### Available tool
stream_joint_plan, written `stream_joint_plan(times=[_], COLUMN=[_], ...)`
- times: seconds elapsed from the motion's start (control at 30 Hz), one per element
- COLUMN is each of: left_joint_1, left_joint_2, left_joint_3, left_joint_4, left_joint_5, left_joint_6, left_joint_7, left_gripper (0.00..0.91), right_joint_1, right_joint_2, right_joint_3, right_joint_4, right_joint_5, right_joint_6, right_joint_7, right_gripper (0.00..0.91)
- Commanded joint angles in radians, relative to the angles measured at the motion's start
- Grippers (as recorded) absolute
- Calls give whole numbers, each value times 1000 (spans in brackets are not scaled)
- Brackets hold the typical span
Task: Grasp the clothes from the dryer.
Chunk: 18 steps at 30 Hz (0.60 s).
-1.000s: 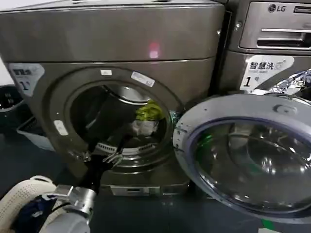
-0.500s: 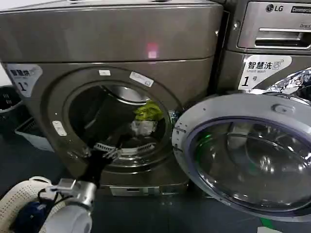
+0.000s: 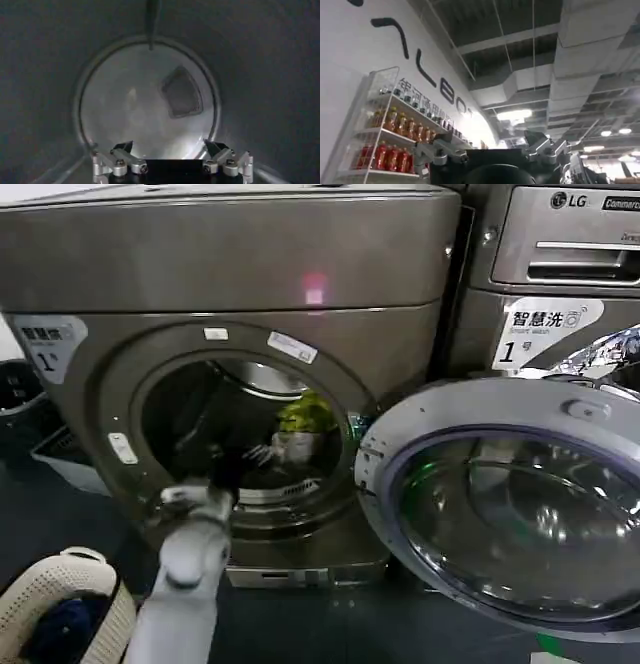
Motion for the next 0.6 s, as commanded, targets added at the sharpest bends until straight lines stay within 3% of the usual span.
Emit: stream_joint_plan(times=[0.03, 0.17, 0.27, 0.6], left_joint_1=[-400, -556, -660, -902], left_joint_2=[1, 11, 10, 8], left_joint_3=[39, 62, 87, 328], left_joint_4=[568, 762, 938, 1346], left_joint_5=[160, 298, 422, 650], left_joint_6=[-1, -57, -148, -351], left_joint_7=[170, 341, 421, 769], left_gripper=[907, 907, 907, 907], right_joint_1=[-3, -4, 1, 9], right_joint_2=[2, 1, -2, -4], right_joint_3=[14, 17, 13, 5], right_joint_4=[-3, -9, -10, -18], right_joint_5=[-7, -7, -7, -8], right_joint_6=[-11, -10, -10, -6], right_joint_7=[1, -4, -6, -8], right_gripper=[907, 907, 907, 907])
